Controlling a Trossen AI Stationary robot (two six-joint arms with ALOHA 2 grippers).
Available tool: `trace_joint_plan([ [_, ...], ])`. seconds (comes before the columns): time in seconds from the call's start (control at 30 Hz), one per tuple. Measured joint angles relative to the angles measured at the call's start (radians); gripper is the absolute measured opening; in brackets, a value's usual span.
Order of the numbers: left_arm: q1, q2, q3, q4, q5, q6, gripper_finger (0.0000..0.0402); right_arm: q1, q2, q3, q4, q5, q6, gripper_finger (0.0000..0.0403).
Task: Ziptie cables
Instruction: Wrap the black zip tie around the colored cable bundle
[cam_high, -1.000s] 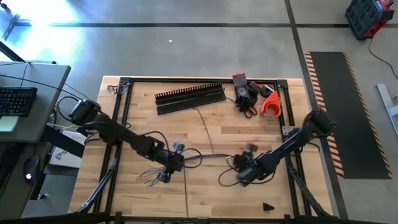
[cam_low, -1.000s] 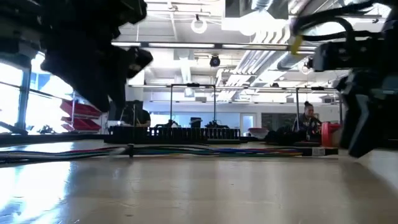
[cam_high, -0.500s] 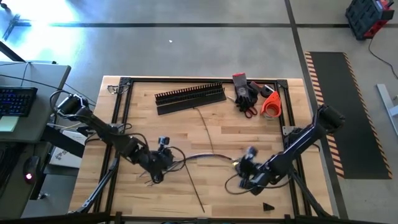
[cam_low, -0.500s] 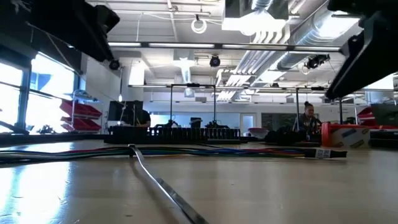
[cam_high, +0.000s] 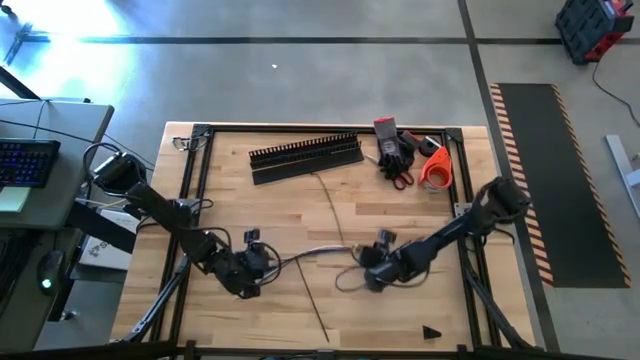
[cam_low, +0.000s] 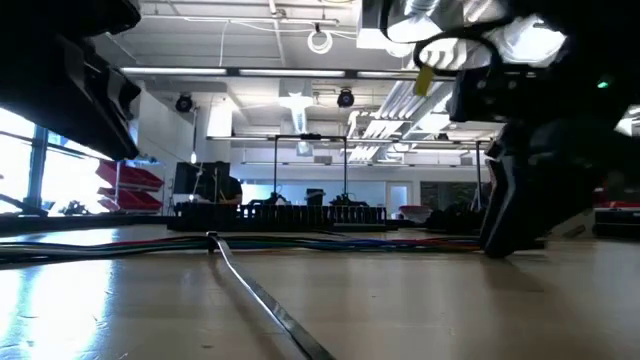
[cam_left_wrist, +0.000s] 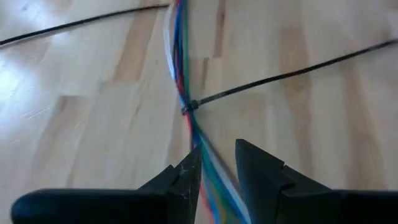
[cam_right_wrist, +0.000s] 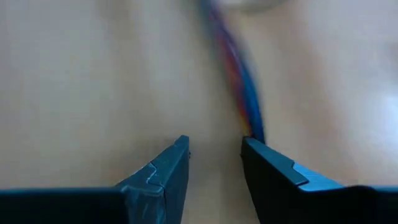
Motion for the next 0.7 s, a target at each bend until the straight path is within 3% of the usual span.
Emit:
trace_joint_plan([
  [0.17,-0.032,0.000,-0.007,0.051,-0.029,-0.010,0.0072,-0.071,-0.080,-0.014,-0.284,0.063,0.026,0.0133],
  [0.27,-0.056,0.000,-0.006,0.080,-0.065,-0.010,0.0072,-0.088,-0.159,-0.009,-0.280,0.104,0.039,0.0133],
  [0.47,-0.084,0.011,-0.006,0.091,-0.187,-0.041,0.0072,-0.174,-0.194,-0.010,0.044,0.062,-0.111,0.0133],
  [0.7,-0.092,0.019,-0.006,0.085,-0.236,-0.069,0.0072,-0.363,-0.005,-0.009,0.394,-0.053,-0.185,0.0133],
])
